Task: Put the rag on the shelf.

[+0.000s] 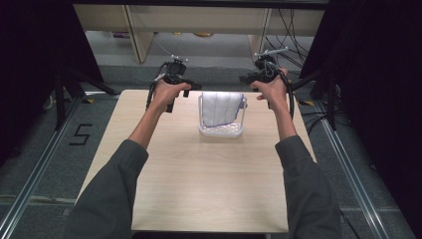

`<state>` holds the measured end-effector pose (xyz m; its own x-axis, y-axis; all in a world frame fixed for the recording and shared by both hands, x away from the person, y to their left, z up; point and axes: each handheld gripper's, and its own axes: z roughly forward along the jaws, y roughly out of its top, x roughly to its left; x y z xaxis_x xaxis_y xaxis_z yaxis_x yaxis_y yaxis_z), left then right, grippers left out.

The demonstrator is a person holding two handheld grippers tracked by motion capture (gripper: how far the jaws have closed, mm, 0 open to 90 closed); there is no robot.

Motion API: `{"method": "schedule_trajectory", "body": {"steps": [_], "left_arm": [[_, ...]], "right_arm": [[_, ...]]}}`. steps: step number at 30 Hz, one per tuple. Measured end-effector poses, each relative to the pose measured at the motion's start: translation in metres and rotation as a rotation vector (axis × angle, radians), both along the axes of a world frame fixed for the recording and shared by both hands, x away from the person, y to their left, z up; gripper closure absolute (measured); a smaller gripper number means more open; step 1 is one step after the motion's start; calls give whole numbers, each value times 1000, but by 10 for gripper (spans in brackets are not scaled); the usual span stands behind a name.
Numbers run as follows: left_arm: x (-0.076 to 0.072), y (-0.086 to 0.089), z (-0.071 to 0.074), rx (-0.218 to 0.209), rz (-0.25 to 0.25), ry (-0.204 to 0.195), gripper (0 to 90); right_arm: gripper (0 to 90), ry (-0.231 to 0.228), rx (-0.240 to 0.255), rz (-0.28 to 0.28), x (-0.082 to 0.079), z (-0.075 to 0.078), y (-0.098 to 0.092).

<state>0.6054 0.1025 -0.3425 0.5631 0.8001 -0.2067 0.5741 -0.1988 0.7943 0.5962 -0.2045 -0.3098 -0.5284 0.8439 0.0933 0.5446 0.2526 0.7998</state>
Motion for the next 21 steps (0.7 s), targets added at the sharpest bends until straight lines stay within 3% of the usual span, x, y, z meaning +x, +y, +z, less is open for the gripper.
{"method": "schedule_trajectory", "body": {"steps": [6, 11, 21], "left_arm": [[-11, 10, -2, 16, -11, 18, 394], [-26, 20, 0, 44, -17, 5, 374], [-51, 30, 0, 7, -42, -10, 357]], "right_arm": [[536, -6, 19, 33, -13, -3, -12], [521, -2, 19, 56, -26, -5, -20], [495, -17, 29, 57, -40, -6, -29]]}}
